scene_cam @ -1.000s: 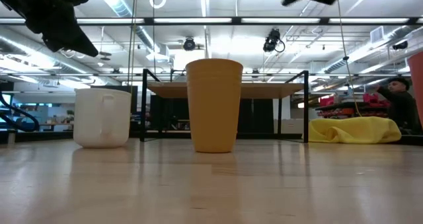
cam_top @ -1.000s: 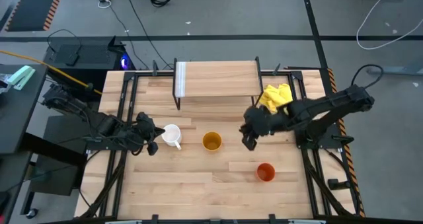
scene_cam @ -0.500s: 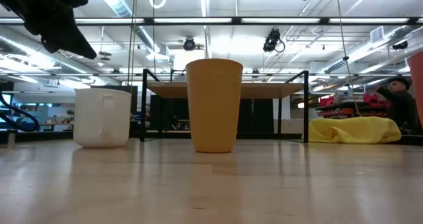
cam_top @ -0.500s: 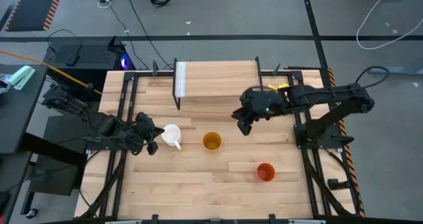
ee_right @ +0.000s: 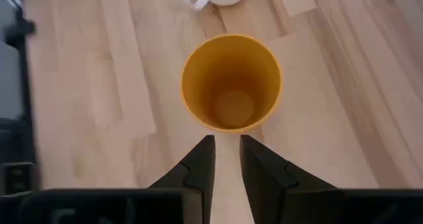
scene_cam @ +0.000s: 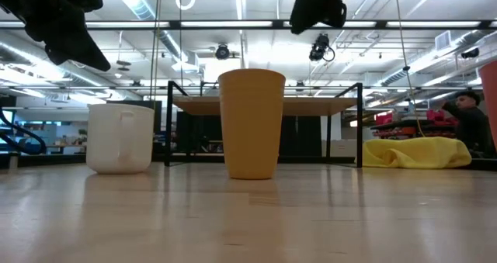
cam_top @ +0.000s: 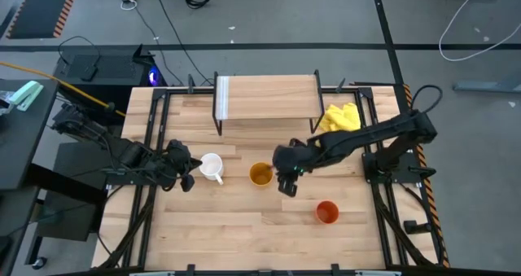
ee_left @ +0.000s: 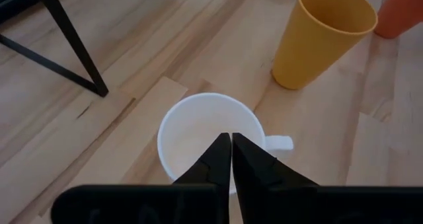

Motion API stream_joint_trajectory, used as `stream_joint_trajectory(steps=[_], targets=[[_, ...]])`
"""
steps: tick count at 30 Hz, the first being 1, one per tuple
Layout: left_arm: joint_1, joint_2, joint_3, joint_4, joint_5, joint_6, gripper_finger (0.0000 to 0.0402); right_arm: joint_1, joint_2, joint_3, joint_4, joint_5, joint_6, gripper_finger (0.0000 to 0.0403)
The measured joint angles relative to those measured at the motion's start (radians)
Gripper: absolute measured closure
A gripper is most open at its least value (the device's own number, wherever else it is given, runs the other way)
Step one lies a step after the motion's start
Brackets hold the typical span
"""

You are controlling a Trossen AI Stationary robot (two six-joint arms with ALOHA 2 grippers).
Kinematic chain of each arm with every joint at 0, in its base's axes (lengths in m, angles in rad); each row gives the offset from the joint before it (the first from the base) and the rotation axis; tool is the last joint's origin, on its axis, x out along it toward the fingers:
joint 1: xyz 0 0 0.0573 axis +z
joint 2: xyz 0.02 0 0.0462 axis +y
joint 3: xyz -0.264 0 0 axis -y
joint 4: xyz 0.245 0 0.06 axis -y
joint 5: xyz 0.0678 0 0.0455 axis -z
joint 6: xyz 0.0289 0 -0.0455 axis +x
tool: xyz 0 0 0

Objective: Stack small to large cups/mugs on shelf
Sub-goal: Put the yellow cup on the shelf

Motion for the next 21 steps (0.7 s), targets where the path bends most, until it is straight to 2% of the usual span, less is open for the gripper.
stream_joint_trajectory(steps=[3,6,14,18,21], targets=[[0.000,0.000,0.000,-0.005,0.011,0.000,0.0381,-0.001,0.036,0.000,0.019,0.049,-0.044,0.0323],[0.000,0.000,0.000,-0.027,0.008,-0.004,0.0387,-0.046,0.059,0.000,0.089,0.050,-0.083,0.0323],[0.003,0.000,0.000,-0.088,-0.026,-0.080,0.0386,-0.192,0.070,0.000,0.261,-0.080,-0.160,0.0323],[0.003,0.000,0.000,-0.088,-0.026,-0.080,0.0380,-0.208,0.080,0.002,0.384,-0.179,-0.177,0.0324],[0.003,0.000,0.000,-0.090,-0.026,-0.080,0.0382,-0.204,0.086,0.000,0.366,-0.207,-0.213,0.0334]])
